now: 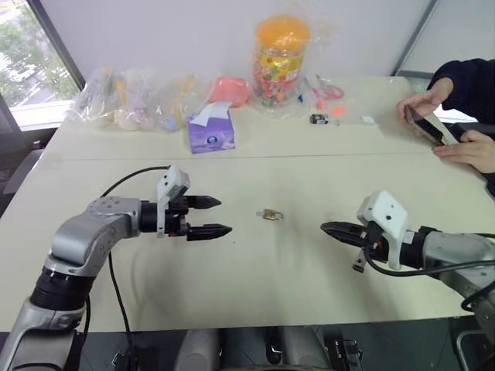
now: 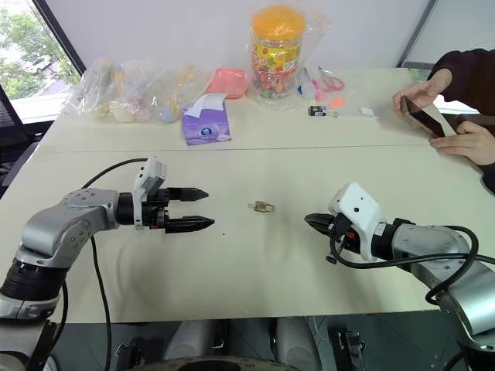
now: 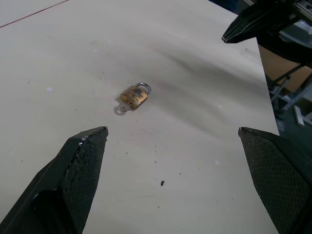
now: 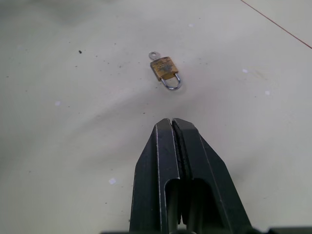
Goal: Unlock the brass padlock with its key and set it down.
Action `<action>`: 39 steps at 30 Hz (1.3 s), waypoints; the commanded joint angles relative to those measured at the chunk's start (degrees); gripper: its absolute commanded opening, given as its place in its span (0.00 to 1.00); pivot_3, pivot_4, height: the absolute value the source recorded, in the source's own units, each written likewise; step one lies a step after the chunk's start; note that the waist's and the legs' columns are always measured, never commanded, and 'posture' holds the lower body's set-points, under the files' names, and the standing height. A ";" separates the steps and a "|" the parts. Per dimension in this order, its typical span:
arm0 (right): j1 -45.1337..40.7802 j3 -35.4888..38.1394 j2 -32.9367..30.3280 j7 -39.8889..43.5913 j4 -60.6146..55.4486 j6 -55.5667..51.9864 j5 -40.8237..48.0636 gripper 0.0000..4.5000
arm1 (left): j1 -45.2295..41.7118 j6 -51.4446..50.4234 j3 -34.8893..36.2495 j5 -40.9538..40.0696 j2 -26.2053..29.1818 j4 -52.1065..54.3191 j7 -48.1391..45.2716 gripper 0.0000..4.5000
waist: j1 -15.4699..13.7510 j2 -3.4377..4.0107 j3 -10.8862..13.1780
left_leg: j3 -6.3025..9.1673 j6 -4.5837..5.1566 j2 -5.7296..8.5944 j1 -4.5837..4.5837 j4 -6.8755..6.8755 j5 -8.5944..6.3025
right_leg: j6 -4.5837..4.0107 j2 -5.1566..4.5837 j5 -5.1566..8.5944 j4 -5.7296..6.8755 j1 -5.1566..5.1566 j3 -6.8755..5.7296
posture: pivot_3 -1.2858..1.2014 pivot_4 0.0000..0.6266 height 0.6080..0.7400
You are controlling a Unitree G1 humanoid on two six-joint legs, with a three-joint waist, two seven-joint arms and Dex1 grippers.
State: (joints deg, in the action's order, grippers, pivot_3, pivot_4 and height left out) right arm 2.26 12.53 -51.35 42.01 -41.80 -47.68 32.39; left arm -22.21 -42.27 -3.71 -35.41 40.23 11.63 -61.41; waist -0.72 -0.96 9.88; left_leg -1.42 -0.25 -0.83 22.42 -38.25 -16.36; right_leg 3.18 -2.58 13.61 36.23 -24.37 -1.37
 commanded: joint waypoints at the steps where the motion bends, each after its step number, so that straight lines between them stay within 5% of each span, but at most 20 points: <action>1: -0.89 1.59 -0.63 -0.40 -1.86 0.00 0.77 0.00 | -0.86 2.71 -0.33 1.35 -0.37 0.21 -0.67 1.00 | 0.04 0.00 0.00 | 0.00 0.00 0.00 0.00 0.00 0.00 | 0.00 0.00 0.00 0.00 0.00 0.00 | 0.52 0.24 0.98; 28: -5.30 -1.87 -1.21 0.18 1.51 1.75 -1.05 0.00 | -1.66 4.09 -0.86 2.66 -2.43 -0.82 -0.56 1.00 | 0.04 0.00 0.00 | -0.01 0.00 0.00 0.00 -0.01 0.00 | 0.12 0.00 -0.07 0.00 0.00 0.01 | 0.52 0.24 0.98; 32: -6.56 -3.17 -0.82 1.09 3.57 2.71 -1.37 0.28 | -1.49 3.99 -0.96 2.56 -2.24 -0.33 -0.62 1.00 | 0.03 0.00 0.00 | -0.01 0.00 0.00 0.00 -0.01 0.00 | 0.12 0.00 -0.08 0.00 0.00 0.01 | 0.52 0.24 0.98; 38: -12.99 -11.65 0.29 4.47 10.82 6.17 -4.75 0.99 | -1.41 3.67 -1.60 2.52 -1.59 0.14 -1.49 1.00 | 0.18 0.00 0.00 | -0.02 0.00 0.00 -0.02 -0.01 0.00 | 0.12 0.01 -0.08 0.01 0.00 0.01 | 0.52 0.24 0.98; 39: -13.78 -12.53 0.56 4.76 11.68 6.53 -5.07 0.99 | -1.39 3.65 -1.63 2.52 -1.57 0.16 -1.49 1.00 | 0.18 0.00 0.00 | -0.01 0.00 0.00 -0.02 -0.01 0.00 | 0.11 0.01 -0.08 0.01 0.00 0.01 | 0.52 0.24 0.98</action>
State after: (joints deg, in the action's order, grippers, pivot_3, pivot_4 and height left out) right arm -10.21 0.88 -51.17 45.95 -30.75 -42.82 28.24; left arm -23.21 -39.18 -5.74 -32.93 38.20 9.94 -62.40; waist -0.54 -0.96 9.88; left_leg -1.42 -0.25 -0.83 22.40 -38.26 -16.36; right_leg 3.30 -2.56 13.53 36.25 -24.37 -1.36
